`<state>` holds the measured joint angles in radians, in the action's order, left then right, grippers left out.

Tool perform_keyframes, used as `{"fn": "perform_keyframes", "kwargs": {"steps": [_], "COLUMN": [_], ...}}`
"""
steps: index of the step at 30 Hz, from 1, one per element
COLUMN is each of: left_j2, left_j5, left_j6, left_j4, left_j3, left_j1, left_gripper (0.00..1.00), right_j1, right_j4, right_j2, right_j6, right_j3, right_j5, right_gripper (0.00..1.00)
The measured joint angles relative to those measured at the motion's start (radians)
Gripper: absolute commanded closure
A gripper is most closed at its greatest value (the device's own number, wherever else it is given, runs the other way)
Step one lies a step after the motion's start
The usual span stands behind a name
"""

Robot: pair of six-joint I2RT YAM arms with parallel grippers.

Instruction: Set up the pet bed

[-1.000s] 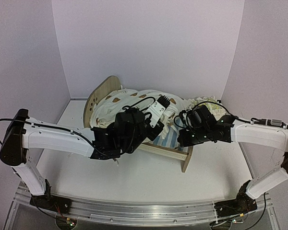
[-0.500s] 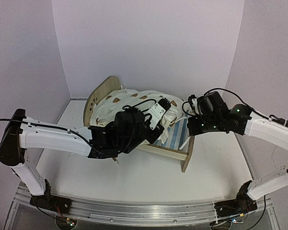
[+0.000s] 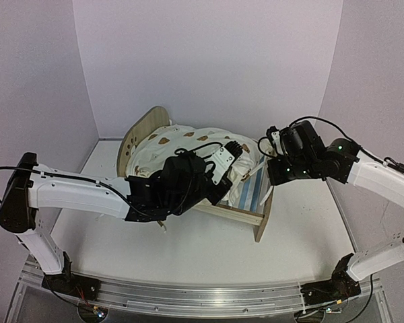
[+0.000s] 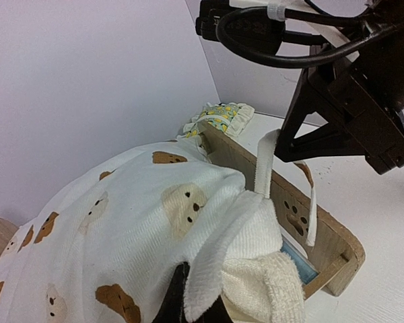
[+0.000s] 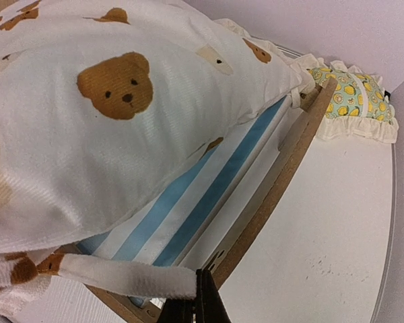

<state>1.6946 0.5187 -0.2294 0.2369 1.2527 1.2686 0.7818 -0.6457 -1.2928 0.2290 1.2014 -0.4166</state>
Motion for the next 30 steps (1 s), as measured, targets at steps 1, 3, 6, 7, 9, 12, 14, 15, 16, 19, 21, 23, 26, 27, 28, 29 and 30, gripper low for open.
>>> {"fn": "perform_keyframes", "kwargs": {"steps": [1,3,6,7,9,12,14,15,16,19,21,23,26,27,28,29,30], "left_j2": [0.001,0.003,0.005,0.007,0.010,0.012,0.012,0.012,0.012,0.012,0.012,0.013,0.013,0.013,0.013,0.013,0.013], "left_j5": [-0.003,-0.006,-0.014,-0.017,-0.022,-0.027,-0.028,-0.028,-0.029,-0.030,-0.031,-0.035,-0.038,-0.038,-0.038,-0.039,-0.039], "left_j6": [0.003,0.005,0.015,0.019,0.023,0.028,0.032,0.036,0.041,0.049,0.053,0.057,0.064,0.067,0.070,0.071,0.073], "left_j4": [-0.003,-0.004,-0.010,-0.012,-0.020,-0.026,-0.029,-0.030,-0.030,-0.032,-0.037,-0.039,-0.044,-0.048,-0.051,-0.055,-0.055], "left_j3": [0.003,0.004,0.004,0.004,0.004,0.004,0.004,0.004,0.004,0.004,0.004,0.004,0.004,0.004,0.004,0.004,0.004], "left_j1": [0.000,0.000,0.000,0.000,0.001,0.002,0.003,0.004,0.005,0.007,0.008,0.010,0.012,0.013,0.013,0.014,0.014], "left_gripper": [1.00,1.00,1.00,1.00,1.00,1.00,1.00,1.00,1.00,1.00,1.00,1.00,1.00,1.00,1.00,1.00,1.00], "right_j1": [0.000,0.000,0.000,0.000,0.000,0.000,0.000,0.000,0.000,0.000,0.000,0.000,0.000,0.001,0.001,0.001,0.001], "right_j4": [0.000,-0.003,-0.003,-0.003,-0.005,-0.011,-0.016,-0.019,-0.022,-0.026,-0.027,-0.029,-0.043,-0.045,-0.046,-0.046,-0.046], "right_j2": [-0.001,-0.001,-0.009,-0.015,-0.029,-0.048,-0.055,-0.057,-0.059,-0.071,-0.083,-0.099,-0.133,-0.144,-0.154,-0.159,-0.161], "right_j6": [-0.001,-0.005,-0.005,-0.004,-0.004,-0.004,-0.003,-0.002,0.000,0.003,0.003,0.002,-0.008,-0.013,-0.018,-0.021,-0.024], "right_j3": [0.001,0.001,-0.001,-0.004,-0.013,-0.028,-0.036,-0.039,-0.041,-0.042,-0.042,-0.040,-0.013,0.004,0.023,0.040,0.056], "right_j5": [-0.001,-0.002,0.002,0.006,0.015,0.036,0.053,0.063,0.073,0.107,0.127,0.142,0.158,0.160,0.162,0.164,0.164], "right_gripper": [1.00,1.00,1.00,1.00,1.00,1.00,1.00,1.00,1.00,0.99,0.99,0.99,1.00,1.00,1.00,1.00,1.00]}}
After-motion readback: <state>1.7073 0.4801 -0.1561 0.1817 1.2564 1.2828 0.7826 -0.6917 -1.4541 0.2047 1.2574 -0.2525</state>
